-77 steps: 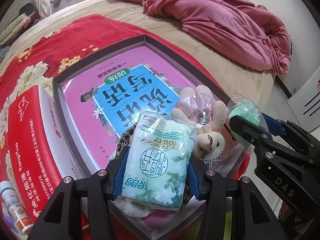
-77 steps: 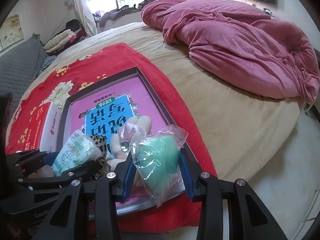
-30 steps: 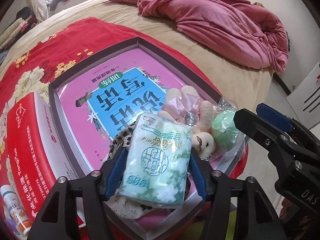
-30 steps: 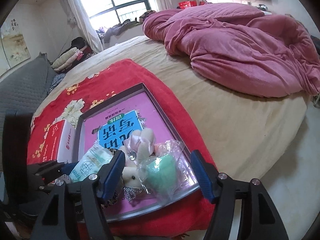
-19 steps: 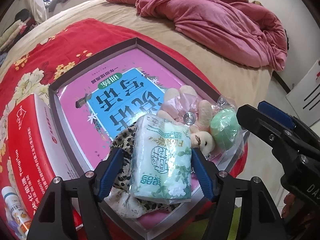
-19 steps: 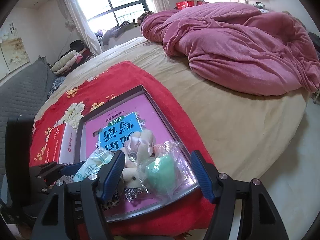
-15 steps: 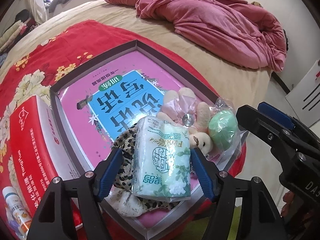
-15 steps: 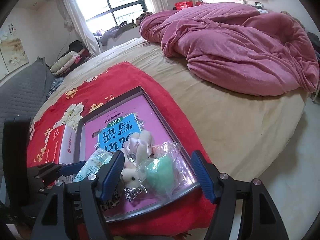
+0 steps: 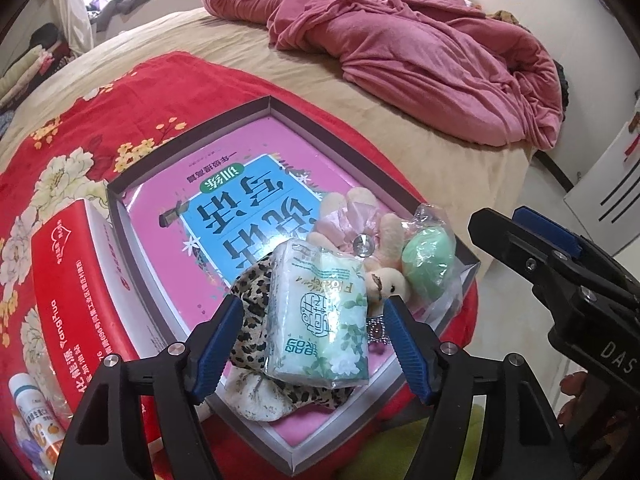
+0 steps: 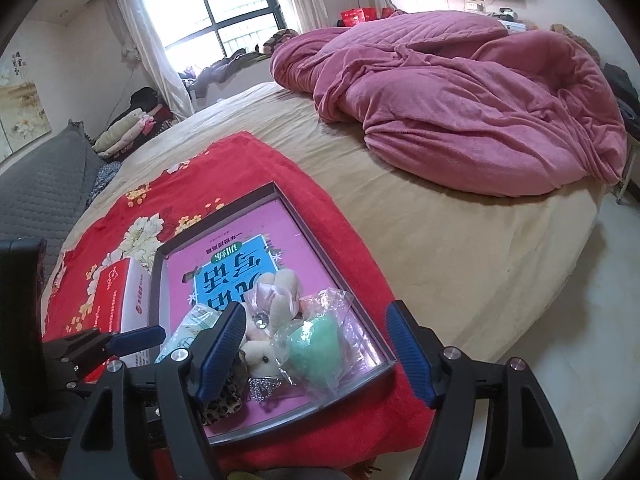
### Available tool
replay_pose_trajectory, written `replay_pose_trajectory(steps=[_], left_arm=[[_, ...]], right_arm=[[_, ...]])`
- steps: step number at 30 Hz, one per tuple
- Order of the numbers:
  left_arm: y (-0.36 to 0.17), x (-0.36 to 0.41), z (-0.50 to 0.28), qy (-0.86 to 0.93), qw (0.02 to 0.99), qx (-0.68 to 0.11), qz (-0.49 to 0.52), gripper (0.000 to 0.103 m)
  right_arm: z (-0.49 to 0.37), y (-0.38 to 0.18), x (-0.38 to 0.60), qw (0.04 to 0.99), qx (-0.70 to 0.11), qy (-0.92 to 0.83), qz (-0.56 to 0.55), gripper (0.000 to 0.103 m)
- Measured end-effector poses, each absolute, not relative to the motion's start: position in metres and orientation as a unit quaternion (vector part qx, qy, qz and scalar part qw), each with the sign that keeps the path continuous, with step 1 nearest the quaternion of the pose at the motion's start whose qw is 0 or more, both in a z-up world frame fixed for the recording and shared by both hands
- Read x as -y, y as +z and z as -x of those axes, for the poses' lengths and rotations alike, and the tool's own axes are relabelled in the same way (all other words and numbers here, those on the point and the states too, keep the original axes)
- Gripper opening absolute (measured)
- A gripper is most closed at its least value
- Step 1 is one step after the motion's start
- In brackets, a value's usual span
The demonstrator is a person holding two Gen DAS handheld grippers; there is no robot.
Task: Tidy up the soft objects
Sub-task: 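Open the left tool to drop the white tissue packet onto the book, then move both open tools back over the items on the bedspread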
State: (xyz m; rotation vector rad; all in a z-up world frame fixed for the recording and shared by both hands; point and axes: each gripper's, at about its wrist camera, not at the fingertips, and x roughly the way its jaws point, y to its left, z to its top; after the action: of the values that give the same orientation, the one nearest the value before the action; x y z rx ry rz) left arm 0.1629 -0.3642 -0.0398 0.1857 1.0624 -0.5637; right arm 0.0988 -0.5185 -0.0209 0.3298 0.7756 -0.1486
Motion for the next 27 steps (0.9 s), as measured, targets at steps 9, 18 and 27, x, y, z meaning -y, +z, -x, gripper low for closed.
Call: replay_pose_trajectory(steps=[9,18,27], left_arm=[[-0.03,0.36,-0.156,-0.276,0.823,-0.489,-0.081,0.074],[-0.024,0.354,-0.153,-0.276,0.826,-0.485,-0.079,0.075],[0.003,0.34,-0.138,-0.275,0.838,-0.466,-0.072,0.075]], right_arm=[[-0.095,-0.013,0.519,0.913,-0.366,-0.069,-0.166,0.072],[-0.094,-0.009,0.52,0.914,-0.362,-0.071,-0.167,0.073],[-0.085,0.007,0.509,0.92,-0.354,-0.069,-0.155,0.073]])
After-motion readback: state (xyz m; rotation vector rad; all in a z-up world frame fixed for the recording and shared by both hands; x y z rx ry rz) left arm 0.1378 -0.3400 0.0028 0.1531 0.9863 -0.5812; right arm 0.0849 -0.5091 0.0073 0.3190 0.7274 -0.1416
